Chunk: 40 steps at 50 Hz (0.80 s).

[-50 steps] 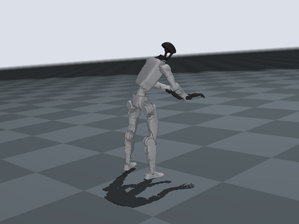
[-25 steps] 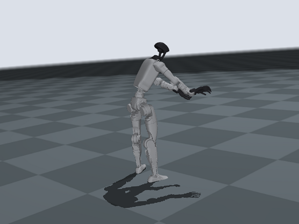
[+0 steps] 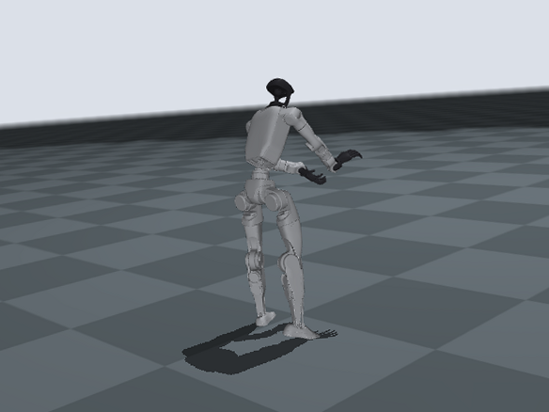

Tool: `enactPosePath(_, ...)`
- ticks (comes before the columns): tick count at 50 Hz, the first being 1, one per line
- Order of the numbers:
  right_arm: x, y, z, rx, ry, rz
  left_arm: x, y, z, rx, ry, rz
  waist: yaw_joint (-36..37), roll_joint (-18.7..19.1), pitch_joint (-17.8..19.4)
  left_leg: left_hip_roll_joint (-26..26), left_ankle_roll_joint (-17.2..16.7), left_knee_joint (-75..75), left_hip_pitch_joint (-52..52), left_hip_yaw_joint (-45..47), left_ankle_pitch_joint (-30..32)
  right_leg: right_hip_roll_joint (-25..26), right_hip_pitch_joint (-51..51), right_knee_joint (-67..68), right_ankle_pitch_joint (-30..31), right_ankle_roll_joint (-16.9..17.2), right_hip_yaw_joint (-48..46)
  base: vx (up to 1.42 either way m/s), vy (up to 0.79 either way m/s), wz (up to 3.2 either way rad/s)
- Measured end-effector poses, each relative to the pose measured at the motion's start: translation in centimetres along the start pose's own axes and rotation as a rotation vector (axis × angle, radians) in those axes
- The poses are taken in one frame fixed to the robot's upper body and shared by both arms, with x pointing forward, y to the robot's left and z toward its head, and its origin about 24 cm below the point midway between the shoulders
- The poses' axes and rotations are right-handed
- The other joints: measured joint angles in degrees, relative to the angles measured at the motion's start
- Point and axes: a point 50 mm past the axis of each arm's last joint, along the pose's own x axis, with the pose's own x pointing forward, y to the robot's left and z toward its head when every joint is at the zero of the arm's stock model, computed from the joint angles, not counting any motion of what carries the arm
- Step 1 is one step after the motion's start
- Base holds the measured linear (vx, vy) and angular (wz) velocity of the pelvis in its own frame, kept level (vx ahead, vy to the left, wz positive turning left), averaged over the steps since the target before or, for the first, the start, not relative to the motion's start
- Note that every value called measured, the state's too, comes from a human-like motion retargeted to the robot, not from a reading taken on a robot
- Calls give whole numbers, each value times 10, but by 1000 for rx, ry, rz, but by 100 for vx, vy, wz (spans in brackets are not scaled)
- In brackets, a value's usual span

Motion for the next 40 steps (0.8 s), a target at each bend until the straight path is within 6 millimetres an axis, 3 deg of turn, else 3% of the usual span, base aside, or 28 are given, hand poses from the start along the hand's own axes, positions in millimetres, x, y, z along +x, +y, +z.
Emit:
enactPosePath(1,-2,-13,21,443,161,-218,-6,15,12,-43,-49,34,-5,-2,0,-3,0,0,5,-6,-2,-4,3,10,1,0,4,21,16,71)
enactPosePath(2,-6,-25,31,767,330,-393,-14,29,22,-71,-93,62,-8,-3,0,-3,0,0,10,-13,-4,-5,5,20,2,-1,8,22,9,62)
enactPosePath(3,-13,-28,39,912,395,-400,-28,41,30,-73,-127,79,-8,-3,1,1,0,0,15,-19,-5,-2,5,30,2,-3,12,21,3,57)
enactPosePath(5,-47,-18,72,687,-86,-83,-45,61,52,198,-263,-77,-8,-2,0,5,0,0,19,-32,-7,4,3,49,1,-2,18,19,0,60)
enactPosePath(7,-67,-28,90,727,-254,41,-67,76,63,275,-292,-157,-2,4,6,9,0,0,23,-48,-8,9,1,58,-5,-2,23,17,-6,64)
enactPosePath(8,-74,-24,91,503,-402,131,-77,82,59,266,-220,-152,6,8,11,14,0,0,28,-54,-8,14,2,57,-10,-5,25,17,-10,62)
enactPosePath(10,-71,-28,85,111,-650,133,-94,81,48,107,-3,-281,23,13,22,12,3,0,31,-70,-10,12,1,46,-16,-2,24,14,-12,74)
enactPosePath(11,-65,-32,84,1,-720,95,-89,88,57,426,-100,-234,32,17,24,13,4,0,28,-80,-8,14,-2,34,-16,-1,18,8,-17,84)
enactPosePath(12,-61,-35,84,-43,-739,83,-86,89,61,527,-139,-210,42,20,27,14,3,0,25,-89,-7,15,-5,20,-14,0,11,5,-23,82)
enactPosePath(13,-61,-35,85,44,-672,136,-87,76,52,205,-10,-247,55,23,31,14,1,0,20,-98,-5,16,-11,4,-12,0,2,0,-25,80)
enactPosePath(14,-58,-33,85,91,-641,162,-79,67,50,168,23,-317,67,25,33,15,0,0,11,-106,-1,18,-21,-11,-7,0,-7,-6,-27,80)
enactPosePath(15,-52,-29,86,117,-626,173,-67,60,52,275,14,-402,78,27,34,14,0,0,0,-115,3,20,-33,-27,-1,0,-18,-8,-30,78)
enactPosePath(17,-37,-10,77,7,-546,193,-38,45,48,258,0,-331,103,29,44,13,0,0,-7,-129,9,21,-49,-51,2,0,-34,-11,-30,77)
enactPosePath(18,-31,-1,78,100,-486,183,-21,37,51,251,-60,-279,113,32,50,10,0,0,-11,-134,14,21,-58,-63,4,0,-43,-16,-30,80)
enactPosePath(19,-25,-6,83,426,-325,64,-6,30,57,215,-132,-221,121,33,57,6,0,0,-14,-141,18,21,-66,-74,5,0,-52,-19,-29,82)
enactPosePath(20,-16,-21,79,827,-22,-191,6,25,64,165,-211,-160,129,34,63,3,0,0,-16,-147,22,21,-73,-85,6,0,-61,-11,-30,73)
enactPosePath(22,-6,-9,63,624,15,-150,19,24,61,128,-213,-68,146,36,71,4,0,0,-15,-157,22,19,-84,-99,-5,0,-73,2,-29,57)
enactPosePath(25,-7,-6,64,526,-26,-156,14,35,65,78,-215,-65,155,39,80,4,0,0,-12,-168,21,12,-99,-104,-31,0,-94,11,-24,46)
enactPosePath(30,-41,-39,103,1293,256,-232,-48,78,73,-5,-185,-158,163,23,50,-4,0,0,-53,-165,23,-6,-158,-104,-32,0,-110,19,-21,12)
enactPosePath(32,-68,-35,126,1029,-161,44,-75,90,66,1,-114,-185,165,30,47,-2,0,0,-52,-171,22,-10,-156,-104,-17,0,-119,25,-27,39)
enactPosePath(33,-77,-37,131,941,-272,95,-87,94,63,-10,-78,-191,167,35,46,-2,0,0,-52,-174,22,-13,-155,-104,-7,0,-124,27,-28,41)
enactPosePath(34,-83,-29,133,596,-543,188,-96,95,59,19,-22,-219,171,42,45,0,0,0,-51,-177,21,-15,-152,-104,2,0,-128,30,-29,41)
enactPosePath(35,-77,-19,123,95,-757,210,-103,95,52,66,45,-256,176,49,43,5,0,0,-49,-181,19,-16,-148,-104,10,0,-132,30,-30,85)
enactPosePath(36,-93,-16,130,415,-539,638,-106,90,48,14,90,-283,161,71,60,7,0,0,-29,-200,20,-19,-115,-103,12,0,-154,25,-31,116)
enactPosePath(37,-98,-20,141,489,-625,808,-107,84,46,-9,113,-319,151,88,71,9,0,0,-16,-213,22,-22,-93,-102,14,0,-170,18,-30,119)
enactPosePath(38,-82,-19,142,-107,-1128,510,-103,77,49,31,96,-370,150,99,71,10,0,0,-17,-211,25,-25,-93,-98,16,0,-175,16,-28,77)
enactPosePath(39,-84,-10,137,-356,-1254,623,-98,68,48,66,102,-425,148,110,69,13,0,0,-18,-210,28,-26,-92,-93,14,0,-180,17,-26,51)
enactPosePath(40,-98,0,128,-420,-1253,983,-92,58,44,99,119,-482,145,121,66,16,0,0,-18,-210,31,-28,-89,-88,11,0,-185,16,-24,49)
